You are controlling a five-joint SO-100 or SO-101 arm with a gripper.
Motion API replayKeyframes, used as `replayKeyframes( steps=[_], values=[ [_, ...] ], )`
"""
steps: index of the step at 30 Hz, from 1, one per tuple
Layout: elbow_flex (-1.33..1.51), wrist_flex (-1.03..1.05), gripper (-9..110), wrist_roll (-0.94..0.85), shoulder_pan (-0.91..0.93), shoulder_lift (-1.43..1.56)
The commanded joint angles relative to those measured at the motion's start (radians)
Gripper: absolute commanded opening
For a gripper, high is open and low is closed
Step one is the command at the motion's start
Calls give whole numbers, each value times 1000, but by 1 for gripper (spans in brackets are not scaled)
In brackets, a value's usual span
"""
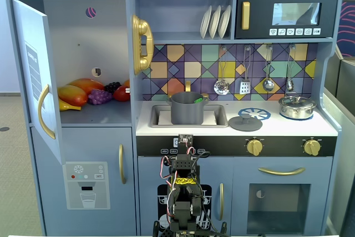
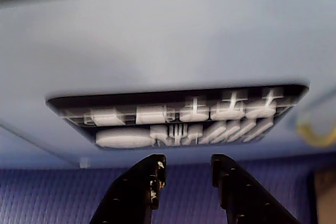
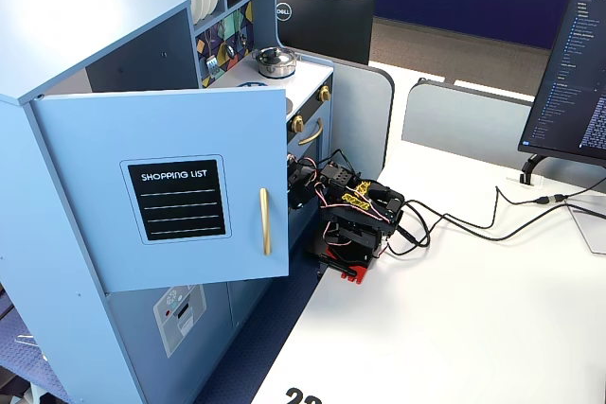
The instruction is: Pick up the green pineapple from the left cabinet and place it in the gray recipient
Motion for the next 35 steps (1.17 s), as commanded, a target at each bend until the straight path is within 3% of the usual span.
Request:
replayKeyframes(
  steps=[1,5,8,35],
  values=[
    [-5,284,0,-38,23,-3],
    [-3,538,0,-28,23,-3],
    [-3,551,1,67,28,-3],
    [-5,551,5,72,32,-3]
  ],
)
